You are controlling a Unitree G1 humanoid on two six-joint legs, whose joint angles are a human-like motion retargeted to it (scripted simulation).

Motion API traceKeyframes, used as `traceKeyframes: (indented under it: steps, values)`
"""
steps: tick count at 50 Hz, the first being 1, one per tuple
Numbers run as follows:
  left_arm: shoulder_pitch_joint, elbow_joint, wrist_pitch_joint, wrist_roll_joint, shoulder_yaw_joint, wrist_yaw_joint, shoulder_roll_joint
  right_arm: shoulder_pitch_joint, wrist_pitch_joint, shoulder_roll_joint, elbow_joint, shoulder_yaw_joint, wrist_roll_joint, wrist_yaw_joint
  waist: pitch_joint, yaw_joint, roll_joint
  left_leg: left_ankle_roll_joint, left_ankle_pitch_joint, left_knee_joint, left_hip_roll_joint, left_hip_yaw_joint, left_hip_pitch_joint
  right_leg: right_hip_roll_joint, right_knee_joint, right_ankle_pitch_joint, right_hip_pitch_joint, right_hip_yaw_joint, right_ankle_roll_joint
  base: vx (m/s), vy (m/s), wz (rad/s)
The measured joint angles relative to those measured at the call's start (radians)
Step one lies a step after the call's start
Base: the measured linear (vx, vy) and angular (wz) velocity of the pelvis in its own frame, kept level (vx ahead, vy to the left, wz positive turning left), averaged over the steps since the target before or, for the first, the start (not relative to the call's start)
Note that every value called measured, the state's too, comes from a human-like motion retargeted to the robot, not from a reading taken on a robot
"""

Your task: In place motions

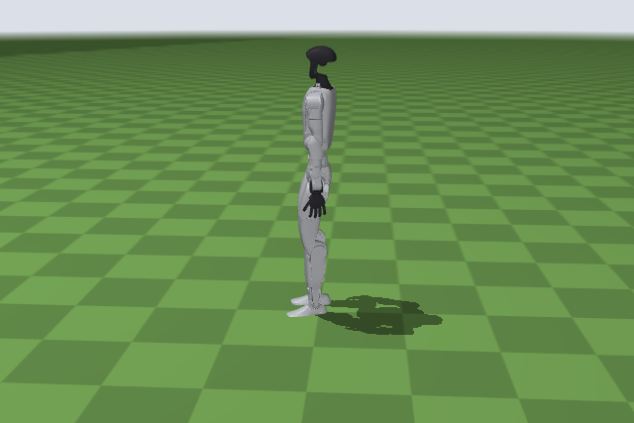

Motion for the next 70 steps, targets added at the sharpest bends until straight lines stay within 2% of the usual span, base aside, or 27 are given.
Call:
traceKeyframes:
  steps: [20,30,37,42,46,50,55,58,60,61,70]
  values:
    - [-0.010,-0.001,0.000,-0.004,-0.025,0.006,0.011,0.013,0.009,-0.029,0.056,-0.022,-0.028,-0.004,0.017,0.000,-0.020,0.014,0.002,0.005,-0.015,0.001,0.012,-0.012,0.036,-0.010,0.002,0.007,0.027,0.01,0.00,0.00]
    - [-0.056,0.013,0.000,-0.004,-0.051,0.008,0.014,-0.009,-0.022,-0.021,-0.050,-0.016,-0.002,0.002,0.091,-0.026,-0.023,0.018,0.006,-0.017,0.005,0.075,0.036,0.019,0.138,-0.005,-0.054,0.053,0.038,-0.08,-0.03,-0.40]
    - [-0.072,0.037,0.004,0.012,-0.073,0.010,0.030,-0.025,-0.047,-0.006,-0.128,0.009,-0.002,0.012,0.115,-0.047,-0.018,0.021,-0.007,-0.038,0.043,0.223,0.032,0.055,0.160,-0.047,-0.106,0.101,0.017,-0.20,0.03,-1.08]
    - [-0.076,0.040,0.008,0.027,-0.096,0.010,0.043,-0.020,-0.056,-0.008,-0.135,0.013,-0.005,0.012,0.117,-0.056,-0.004,0.011,-0.022,-0.047,0.085,0.346,0.028,0.005,0.158,-0.132,-0.125,-0.082,-0.042,-0.29,0.10,-1.35]
    - [-0.073,0.027,0.007,0.035,-0.098,0.009,0.049,-0.013,-0.048,-0.019,-0.100,0.008,-0.008,-0.005,0.108,-0.029,0.001,-0.010,-0.040,-0.056,0.116,0.487,0.040,-0.059,0.154,-0.209,-0.114,-0.295,-0.058,-0.28,0.12,-1.81]
    - [-0.074,0.023,0.009,0.030,-0.092,0.009,0.054,-0.006,-0.029,-0.032,-0.041,-0.010,-0.002,-0.025,0.093,-0.009,0.012,-0.033,-0.057,-0.058,0.148,0.604,0.049,-0.123,0.159,-0.284,-0.081,-0.549,-0.041,-0.27,0.12,-1.71]
    - [-0.092,0.025,0.018,0.028,-0.096,0.014,0.067,0.002,-0.011,-0.051,0.039,-0.051,0.028,-0.049,0.070,-0.004,0.018,-0.048,-0.074,-0.056,0.163,0.671,0.054,-0.192,0.173,-0.335,-0.024,-0.845,0.015,-0.31,0.13,-1.30]
    - [-0.102,0.017,0.019,0.027,-0.095,0.019,0.070,0.010,-0.004,-0.061,0.076,-0.067,0.044,-0.061,0.063,0.012,-0.002,-0.061,-0.090,-0.045,0.152,0.713,0.076,-0.216,0.176,-0.280,-0.025,-0.857,0.028,-0.28,0.13,-1.22]
    - [-0.107,0.009,0.018,0.020,-0.100,0.020,0.070,0.014,0.001,-0.066,0.095,-0.073,0.050,-0.068,0.071,0.009,-0.018,-0.066,-0.099,-0.036,0.141,0.727,0.097,-0.225,0.166,-0.159,-0.035,-0.806,0.012,-0.35,0.13,-0.86]
    - [-0.111,0.008,0.018,0.016,-0.102,0.019,0.071,0.016,0.003,-0.066,0.100,-0.075,0.050,-0.071,0.073,0.001,-0.021,-0.071,-0.102,-0.030,0.141,0.735,0.108,-0.216,0.153,-0.139,-0.037,-0.775,0.000,-0.30,0.13,-0.58]
    - [-0.145,0.010,0.015,0.002,-0.138,0.028,0.041,0.054,0.000,-0.050,0.081,-0.104,0.040,-0.070,0.039,-0.058,0.007,-0.096,-0.103,0.023,0.192,0.772,0.148,-0.142,0.050,-0.116,-0.009,-0.697,-0.013,-0.25,0.11,-0.33]
